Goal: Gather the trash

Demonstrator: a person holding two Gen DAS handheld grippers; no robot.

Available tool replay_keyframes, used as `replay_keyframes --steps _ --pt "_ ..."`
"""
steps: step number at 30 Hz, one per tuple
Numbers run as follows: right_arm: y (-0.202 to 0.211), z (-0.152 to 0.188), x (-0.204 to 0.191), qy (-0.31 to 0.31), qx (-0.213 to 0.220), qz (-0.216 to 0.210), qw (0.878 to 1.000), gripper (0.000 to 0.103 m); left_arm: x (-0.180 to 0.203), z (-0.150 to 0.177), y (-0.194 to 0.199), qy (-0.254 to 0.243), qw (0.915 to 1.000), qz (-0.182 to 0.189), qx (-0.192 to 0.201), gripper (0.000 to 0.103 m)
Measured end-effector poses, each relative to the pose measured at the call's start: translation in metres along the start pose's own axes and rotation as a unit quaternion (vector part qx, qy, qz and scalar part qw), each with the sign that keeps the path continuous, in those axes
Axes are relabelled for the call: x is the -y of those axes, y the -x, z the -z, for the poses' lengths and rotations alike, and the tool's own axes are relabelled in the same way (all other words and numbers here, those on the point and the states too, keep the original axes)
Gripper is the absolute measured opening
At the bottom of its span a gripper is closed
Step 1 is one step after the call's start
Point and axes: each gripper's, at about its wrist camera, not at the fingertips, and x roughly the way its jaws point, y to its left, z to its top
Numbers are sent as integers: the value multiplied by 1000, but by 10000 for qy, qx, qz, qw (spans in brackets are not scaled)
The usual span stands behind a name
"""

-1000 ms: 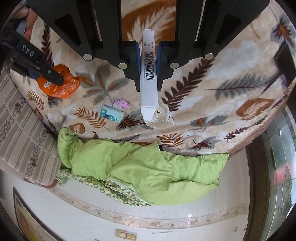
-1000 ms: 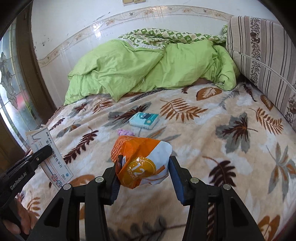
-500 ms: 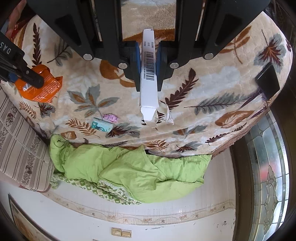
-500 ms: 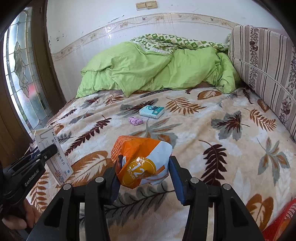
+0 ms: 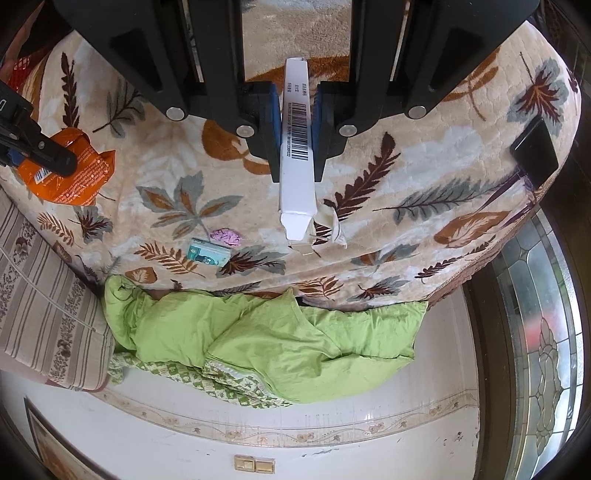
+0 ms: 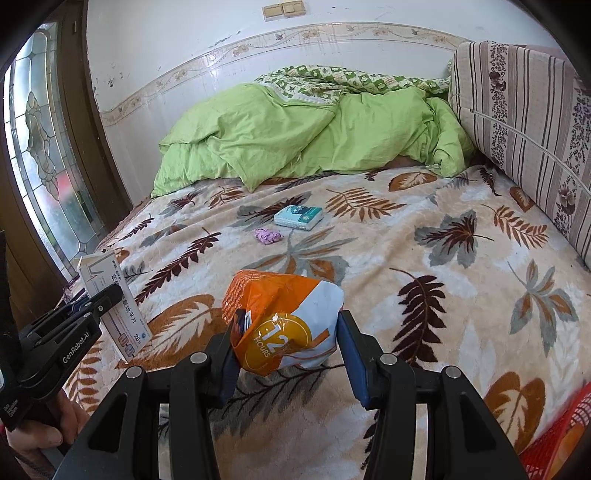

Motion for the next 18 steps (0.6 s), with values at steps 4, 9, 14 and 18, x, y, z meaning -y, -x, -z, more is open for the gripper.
replay_keyframes --steps 4,9,14,18 --pt "5 1 1 -7 26 0 10000 52 6 1 5 -100 9999 34 39 13" --pt "13 3 4 -59 73 -33 9999 52 14 4 12 -209 9997 69 38 13" --pt "21 6 6 -70 112 -57 9999 52 21 6 17 -323 9994 125 50 13" --pt "27 9 9 -108 129 -74 9998 52 26 8 22 -388 9991 166 39 13"
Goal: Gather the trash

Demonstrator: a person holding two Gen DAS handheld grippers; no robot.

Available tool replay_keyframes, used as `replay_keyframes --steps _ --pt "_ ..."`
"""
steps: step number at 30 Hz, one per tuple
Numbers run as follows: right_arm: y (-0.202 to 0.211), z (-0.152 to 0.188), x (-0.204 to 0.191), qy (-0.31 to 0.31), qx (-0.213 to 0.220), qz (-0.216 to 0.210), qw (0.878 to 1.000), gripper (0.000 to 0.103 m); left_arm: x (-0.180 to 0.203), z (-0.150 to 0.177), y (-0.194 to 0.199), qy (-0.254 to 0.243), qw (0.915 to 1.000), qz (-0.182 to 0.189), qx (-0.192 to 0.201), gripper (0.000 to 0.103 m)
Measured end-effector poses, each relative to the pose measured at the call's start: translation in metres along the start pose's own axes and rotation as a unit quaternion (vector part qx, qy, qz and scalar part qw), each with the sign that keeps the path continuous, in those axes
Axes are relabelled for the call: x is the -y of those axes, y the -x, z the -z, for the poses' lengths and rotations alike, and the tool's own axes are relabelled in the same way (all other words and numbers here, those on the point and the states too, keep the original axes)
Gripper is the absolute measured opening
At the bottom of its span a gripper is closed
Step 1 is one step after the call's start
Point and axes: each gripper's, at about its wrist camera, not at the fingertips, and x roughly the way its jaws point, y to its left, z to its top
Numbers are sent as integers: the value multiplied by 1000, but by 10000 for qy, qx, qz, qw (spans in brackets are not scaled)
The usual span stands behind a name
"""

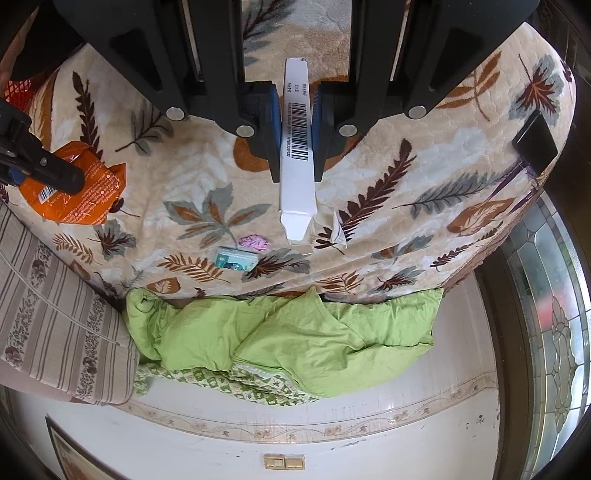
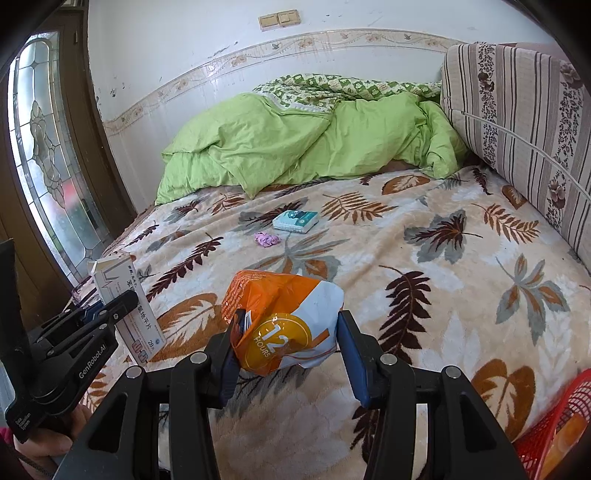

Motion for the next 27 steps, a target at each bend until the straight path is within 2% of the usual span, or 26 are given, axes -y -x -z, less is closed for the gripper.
replay_keyframes --steps 20,27 --pt "18 7 14 -212 27 -53 9998 52 12 5 17 -146 9998 121 -15 13" --pt "32 13 20 -293 28 -52 9996 52 24 4 23 -245 9992 301 -63 13"
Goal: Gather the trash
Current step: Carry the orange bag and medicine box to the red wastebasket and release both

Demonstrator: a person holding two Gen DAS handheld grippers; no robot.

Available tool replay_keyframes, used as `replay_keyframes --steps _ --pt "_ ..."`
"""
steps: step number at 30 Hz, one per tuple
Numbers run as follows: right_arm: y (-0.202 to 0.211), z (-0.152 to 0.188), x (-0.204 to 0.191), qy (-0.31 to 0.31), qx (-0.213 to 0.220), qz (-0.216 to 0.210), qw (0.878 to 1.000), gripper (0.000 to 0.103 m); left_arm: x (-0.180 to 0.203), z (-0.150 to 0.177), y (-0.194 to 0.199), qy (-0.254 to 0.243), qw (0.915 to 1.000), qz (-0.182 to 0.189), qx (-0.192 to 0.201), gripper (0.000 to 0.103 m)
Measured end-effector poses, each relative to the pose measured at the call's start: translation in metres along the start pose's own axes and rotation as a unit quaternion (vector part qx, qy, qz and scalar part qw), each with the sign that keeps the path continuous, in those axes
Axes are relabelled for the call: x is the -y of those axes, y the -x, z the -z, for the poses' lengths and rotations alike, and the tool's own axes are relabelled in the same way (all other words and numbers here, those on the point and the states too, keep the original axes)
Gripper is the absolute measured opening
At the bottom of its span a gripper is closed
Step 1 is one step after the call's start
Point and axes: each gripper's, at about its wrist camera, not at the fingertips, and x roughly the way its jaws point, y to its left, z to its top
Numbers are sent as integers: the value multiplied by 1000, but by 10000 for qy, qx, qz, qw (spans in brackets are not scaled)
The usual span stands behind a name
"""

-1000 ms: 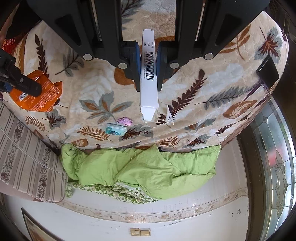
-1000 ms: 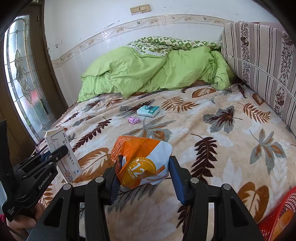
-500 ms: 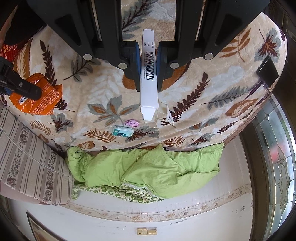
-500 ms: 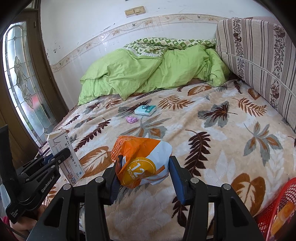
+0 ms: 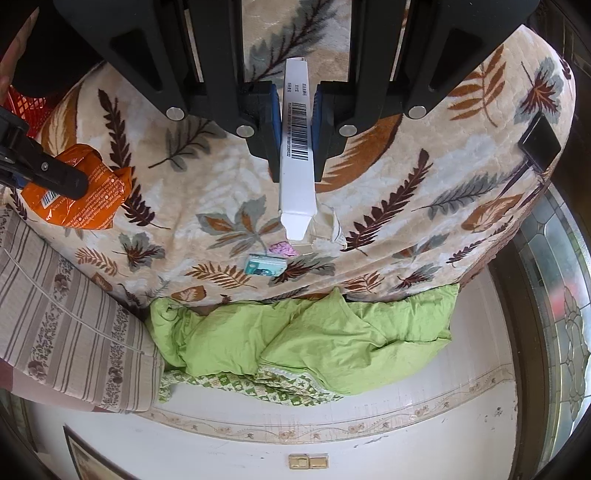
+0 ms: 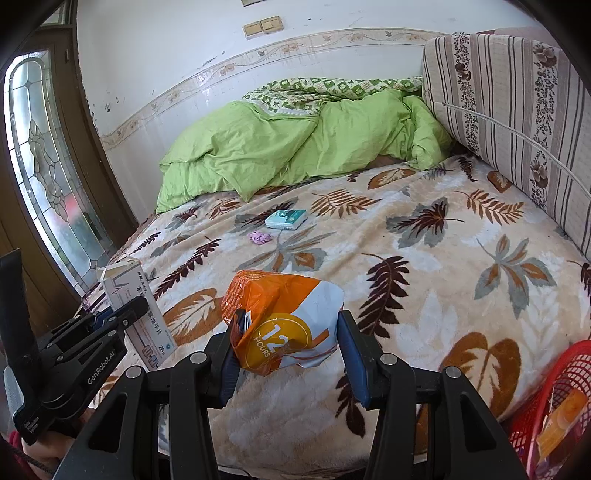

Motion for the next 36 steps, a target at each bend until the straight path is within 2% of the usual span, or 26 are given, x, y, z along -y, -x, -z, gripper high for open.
replay_keyframes --steps 7,15,20,23,27,30,31,34,35,36 --pt "26 4 10 -83 69 88 9999 52 22 -6 8 -156 9994 316 -42 13" --pt "68 7 44 -359 258 331 9985 52 59 -17 16 -491 9961 729 -56 13" --pt "101 10 81 -636 388 732 9945 52 93 -32 25 -701 9904 1189 -19 13" --pt "128 12 114 -888 473 1131 9885 52 122 -44 38 -900 9835 1566 112 13" --pt "168 20 165 -1350 567 1756 9735 52 172 -55 56 -1116 9641 2407 69 13" --pt "191 33 198 -1706 569 2159 9597 52 215 -57 64 -1259 9422 3101 -126 13" --pt "196 38 208 -1809 534 2269 9555 52 233 -56 64 -1301 9317 3380 -282 13" --pt "206 51 232 -2086 454 2481 9449 55 278 -47 63 -1446 9079 3890 -595 13" --pt "206 53 236 -2106 378 2556 9428 56 293 -42 62 -1534 9007 4001 -723 19" --pt "204 55 241 -2126 280 2630 9407 59 302 -39 61 -1607 8943 4093 -834 41"
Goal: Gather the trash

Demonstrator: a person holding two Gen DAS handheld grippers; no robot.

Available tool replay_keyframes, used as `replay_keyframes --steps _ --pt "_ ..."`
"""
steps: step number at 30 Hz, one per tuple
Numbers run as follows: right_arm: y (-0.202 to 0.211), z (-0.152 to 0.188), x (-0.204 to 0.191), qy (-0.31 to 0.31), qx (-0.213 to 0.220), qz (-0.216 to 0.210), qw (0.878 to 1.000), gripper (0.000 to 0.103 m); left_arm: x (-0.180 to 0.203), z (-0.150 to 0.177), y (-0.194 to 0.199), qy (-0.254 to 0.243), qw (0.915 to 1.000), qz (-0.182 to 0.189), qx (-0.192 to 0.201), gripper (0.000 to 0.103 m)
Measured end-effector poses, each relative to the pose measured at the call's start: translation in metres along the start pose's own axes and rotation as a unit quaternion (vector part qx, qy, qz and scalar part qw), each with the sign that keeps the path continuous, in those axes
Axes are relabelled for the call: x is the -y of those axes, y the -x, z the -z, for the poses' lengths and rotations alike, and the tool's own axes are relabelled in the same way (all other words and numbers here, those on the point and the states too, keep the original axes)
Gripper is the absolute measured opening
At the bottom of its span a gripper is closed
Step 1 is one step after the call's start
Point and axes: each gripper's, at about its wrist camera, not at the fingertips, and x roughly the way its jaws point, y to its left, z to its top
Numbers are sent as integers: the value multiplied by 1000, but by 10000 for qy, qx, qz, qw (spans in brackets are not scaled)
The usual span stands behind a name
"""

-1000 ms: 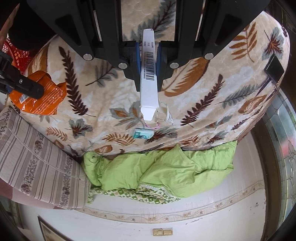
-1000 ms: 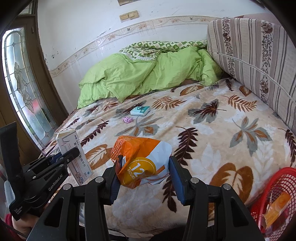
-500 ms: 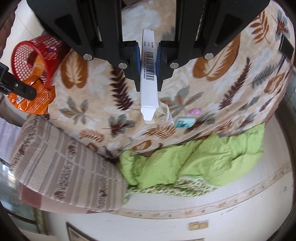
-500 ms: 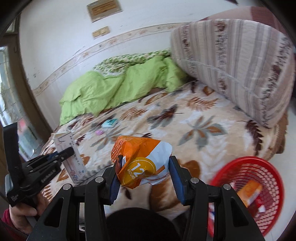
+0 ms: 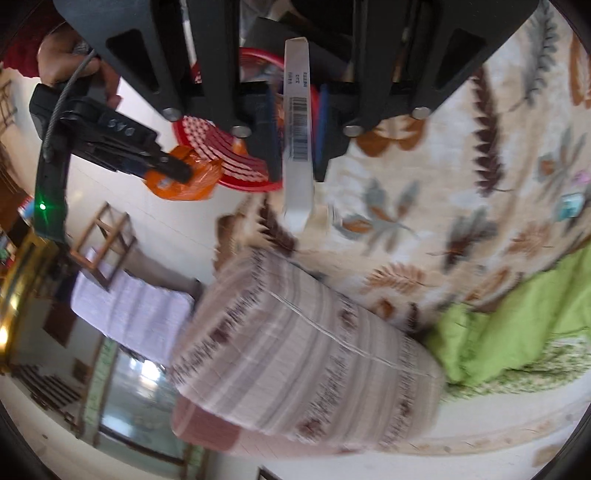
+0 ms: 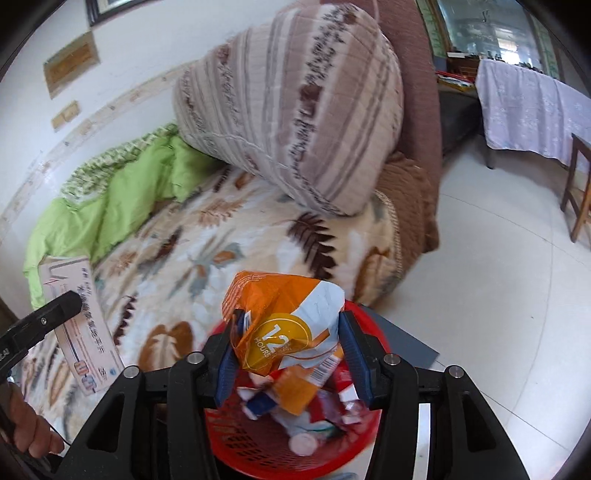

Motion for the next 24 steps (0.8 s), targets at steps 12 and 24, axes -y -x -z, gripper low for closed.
replay_keyframes --steps 12,24 --pt "35 21 -42 679 518 1412 9863 91 -19 29 66 -186 9923 -976 738 97" --pt "67 63 -126 1110 1257 1276 9776 102 -65 96 138 76 9615 -2578 947 103"
